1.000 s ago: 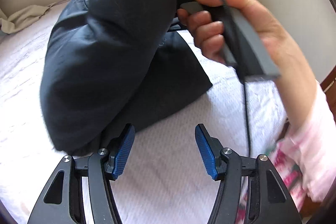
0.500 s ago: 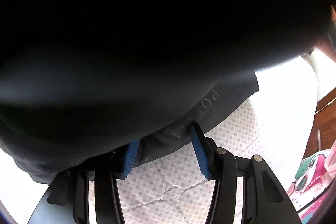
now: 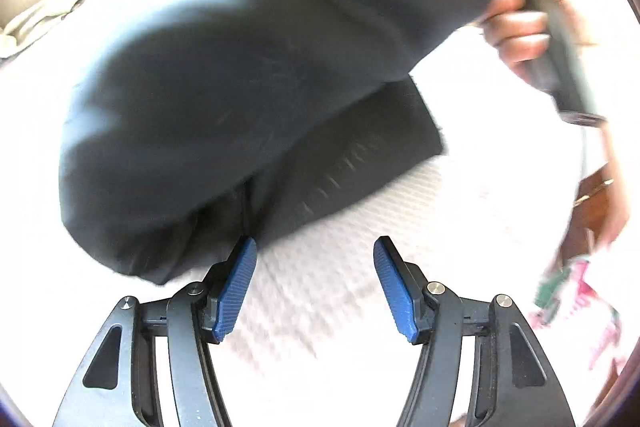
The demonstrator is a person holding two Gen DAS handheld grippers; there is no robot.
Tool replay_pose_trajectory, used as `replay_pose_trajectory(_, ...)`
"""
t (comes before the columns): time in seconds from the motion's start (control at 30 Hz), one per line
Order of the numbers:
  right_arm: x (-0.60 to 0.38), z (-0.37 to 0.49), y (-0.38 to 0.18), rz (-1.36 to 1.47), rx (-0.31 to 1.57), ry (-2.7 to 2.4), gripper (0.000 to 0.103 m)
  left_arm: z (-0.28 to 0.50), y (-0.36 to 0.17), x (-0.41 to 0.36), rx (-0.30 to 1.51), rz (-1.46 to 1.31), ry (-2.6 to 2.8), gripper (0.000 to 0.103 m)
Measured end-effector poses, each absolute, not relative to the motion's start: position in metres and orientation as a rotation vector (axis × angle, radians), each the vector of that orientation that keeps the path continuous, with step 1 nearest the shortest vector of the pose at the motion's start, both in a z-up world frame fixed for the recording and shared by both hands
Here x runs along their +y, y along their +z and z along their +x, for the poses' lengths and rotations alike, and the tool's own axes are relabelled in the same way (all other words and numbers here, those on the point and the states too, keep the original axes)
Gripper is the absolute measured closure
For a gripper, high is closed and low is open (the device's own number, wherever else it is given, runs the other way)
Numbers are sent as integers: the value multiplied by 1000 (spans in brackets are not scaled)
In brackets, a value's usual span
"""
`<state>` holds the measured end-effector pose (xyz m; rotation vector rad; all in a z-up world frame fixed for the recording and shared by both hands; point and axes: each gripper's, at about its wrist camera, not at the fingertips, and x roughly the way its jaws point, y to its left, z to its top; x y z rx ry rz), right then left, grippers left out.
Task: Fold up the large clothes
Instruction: 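Carry the bundled coat with the right tool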
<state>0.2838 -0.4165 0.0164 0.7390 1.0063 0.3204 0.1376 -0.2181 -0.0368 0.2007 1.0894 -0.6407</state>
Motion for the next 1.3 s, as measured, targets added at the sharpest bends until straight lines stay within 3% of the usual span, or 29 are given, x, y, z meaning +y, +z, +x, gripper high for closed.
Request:
replay_pose_trajectory(0.23, -416, 285, 10, 712, 1012, 304, 90, 131, 52, -189, 885, 118, -737, 37)
replay_pose_trajectory(0.33, -413, 284, 12, 685, 1011, 287, 89, 161, 82, -179, 776, 104, -649, 30)
replay_pose_trajectory(0.53, -414, 283, 7, 654, 1030, 245, 86, 210, 36, -192, 925, 226, -570, 32)
replay_pose_trajectory(0.7, -404, 286, 8, 539, 1063, 162, 81, 218, 6, -194, 982, 277, -565, 22)
replay_pose_trajectory(0.77, -403, 285, 13, 514, 1062, 123, 72, 215, 2, -203, 982, 291, -551, 22)
replay_pose_trajectory(0.8, -403, 282, 19, 497, 1057, 95, 60, 211, 0, -205, 981, 304, -545, 21)
replay_pose_trajectory(0.87, -404, 274, 39, 456, 1021, 13, 49, 216, -6, -215, 979, 325, -537, 21)
replay_pose_trajectory(1.0, -388, 243, 96, 278, 842, -124, 49, 218, -6, -220, 982, 329, -514, 21)
replay_pose_trajectory(1.1, -367, 225, 123, 303, 777, 43, 52, 216, -8, -224, 976, 341, -497, 20)
replay_pose_trajectory(1.3, -303, 229, 94, 27, 976, 40, 64, 213, -5, -223, 975, 330, -494, 19)
